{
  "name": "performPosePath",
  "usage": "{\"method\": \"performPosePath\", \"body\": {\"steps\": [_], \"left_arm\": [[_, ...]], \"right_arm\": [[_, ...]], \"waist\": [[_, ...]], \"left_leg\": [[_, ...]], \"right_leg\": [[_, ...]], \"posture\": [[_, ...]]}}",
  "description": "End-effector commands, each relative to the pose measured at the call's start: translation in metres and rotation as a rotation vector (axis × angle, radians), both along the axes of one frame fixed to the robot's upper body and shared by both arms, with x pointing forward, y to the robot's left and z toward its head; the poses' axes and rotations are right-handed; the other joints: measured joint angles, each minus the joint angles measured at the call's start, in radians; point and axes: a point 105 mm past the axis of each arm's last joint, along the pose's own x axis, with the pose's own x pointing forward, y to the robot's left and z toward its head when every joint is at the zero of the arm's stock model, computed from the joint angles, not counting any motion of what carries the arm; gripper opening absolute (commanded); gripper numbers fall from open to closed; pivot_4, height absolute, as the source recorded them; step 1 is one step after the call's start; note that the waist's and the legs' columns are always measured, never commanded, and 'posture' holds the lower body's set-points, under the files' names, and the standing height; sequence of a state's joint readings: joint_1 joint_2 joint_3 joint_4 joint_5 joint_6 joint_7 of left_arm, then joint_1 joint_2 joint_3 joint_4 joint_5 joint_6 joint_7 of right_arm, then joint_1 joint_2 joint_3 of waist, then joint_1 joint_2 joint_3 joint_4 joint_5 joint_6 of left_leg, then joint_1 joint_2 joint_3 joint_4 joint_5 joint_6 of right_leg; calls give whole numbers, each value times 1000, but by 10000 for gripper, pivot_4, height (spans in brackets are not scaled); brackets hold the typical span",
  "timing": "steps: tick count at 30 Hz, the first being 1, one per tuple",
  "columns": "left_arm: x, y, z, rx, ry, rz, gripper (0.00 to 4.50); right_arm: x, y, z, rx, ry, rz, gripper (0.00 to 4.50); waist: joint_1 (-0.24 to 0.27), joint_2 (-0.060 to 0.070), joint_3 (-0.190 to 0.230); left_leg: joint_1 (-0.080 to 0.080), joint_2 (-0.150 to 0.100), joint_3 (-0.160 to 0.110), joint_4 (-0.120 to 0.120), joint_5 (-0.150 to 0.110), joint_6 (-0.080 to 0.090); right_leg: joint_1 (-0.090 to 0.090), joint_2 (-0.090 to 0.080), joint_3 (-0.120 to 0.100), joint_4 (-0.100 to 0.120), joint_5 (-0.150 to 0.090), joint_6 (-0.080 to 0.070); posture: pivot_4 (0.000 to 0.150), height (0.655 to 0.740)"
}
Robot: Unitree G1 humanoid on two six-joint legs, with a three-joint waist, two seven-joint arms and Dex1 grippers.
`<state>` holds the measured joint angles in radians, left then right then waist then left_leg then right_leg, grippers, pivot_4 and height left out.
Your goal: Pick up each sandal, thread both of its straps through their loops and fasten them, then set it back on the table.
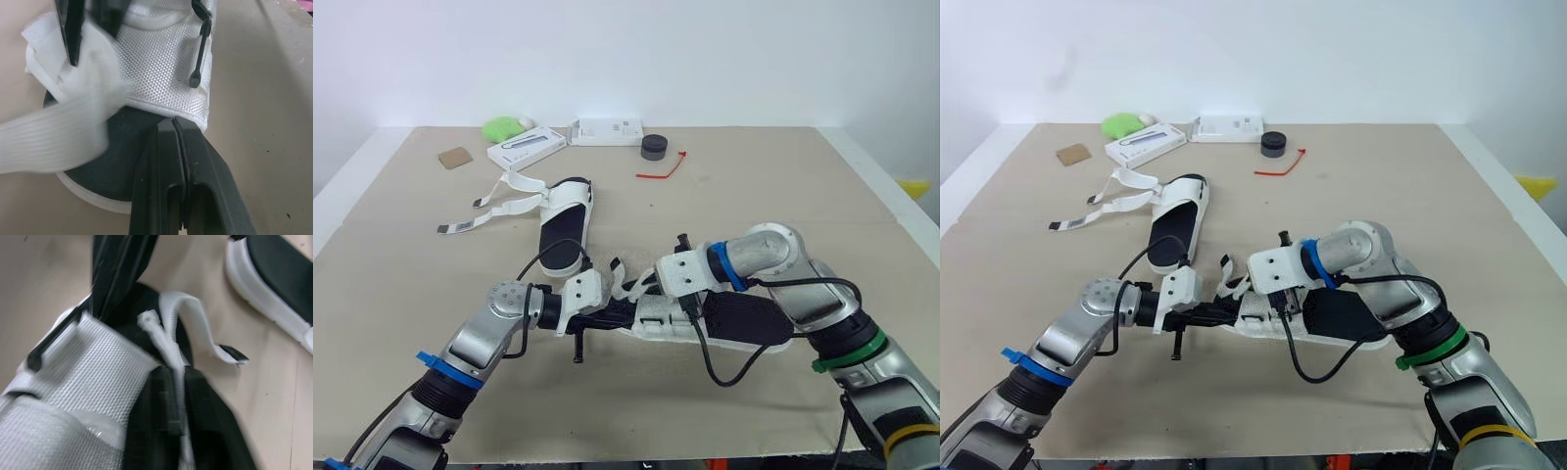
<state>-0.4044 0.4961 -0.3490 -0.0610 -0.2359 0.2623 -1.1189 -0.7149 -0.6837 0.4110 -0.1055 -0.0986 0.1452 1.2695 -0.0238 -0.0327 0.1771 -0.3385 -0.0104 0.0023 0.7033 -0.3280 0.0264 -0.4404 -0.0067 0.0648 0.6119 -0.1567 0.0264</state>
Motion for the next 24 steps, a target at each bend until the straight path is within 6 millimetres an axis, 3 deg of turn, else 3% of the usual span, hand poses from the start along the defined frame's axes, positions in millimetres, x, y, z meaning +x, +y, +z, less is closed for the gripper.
{"method": "performPosePath", "body": {"steps": [1, 7, 11, 18, 24], "left_arm": [[-3, 7, -22, 70, 65, 25, 0], [-1, 8, -22, 73, 63, 29, 0], [-1, 9, -23, 76, 64, 31, 0], [0, 10, -22, 80, 61, 27, 0], [1, 10, -22, 81, 60, 26, 0]], "right_arm": [[1, 3, 18, 78, -12, -9, 533], [-3, 4, 33, 247, 31, 20, 533], [7, -8, 42, 419, 71, -72, 533], [18, -19, 38, 644, 418, -358, 533], [23, -26, 35, 719, 628, -520, 533]], "waist": [[0, 0, 0], [0, 0, 0], [0, 0, 0], [0, 0, 0], [0, 0, 0]], "left_leg": [[0, 0, 0, 0, 0, 0], [0, 0, 0, 0, 0, 0], [0, 0, 0, 0, 0, 0], [-1, 0, 0, 0, 0, 0], [-2, 0, -1, 0, 0, 0]], "right_leg": [[0, 0, 0, 0, 0, 0], [0, 0, 0, 0, 0, 0], [0, 0, 0, 0, 0, 0], [0, 0, 0, 0, 3, -4], [-1, 0, 0, 0, 2, -3]], "posture": [[1500, 7400], [1500, 7400], [1500, 7400], [1500, 7400], [1500, 7400]]}}
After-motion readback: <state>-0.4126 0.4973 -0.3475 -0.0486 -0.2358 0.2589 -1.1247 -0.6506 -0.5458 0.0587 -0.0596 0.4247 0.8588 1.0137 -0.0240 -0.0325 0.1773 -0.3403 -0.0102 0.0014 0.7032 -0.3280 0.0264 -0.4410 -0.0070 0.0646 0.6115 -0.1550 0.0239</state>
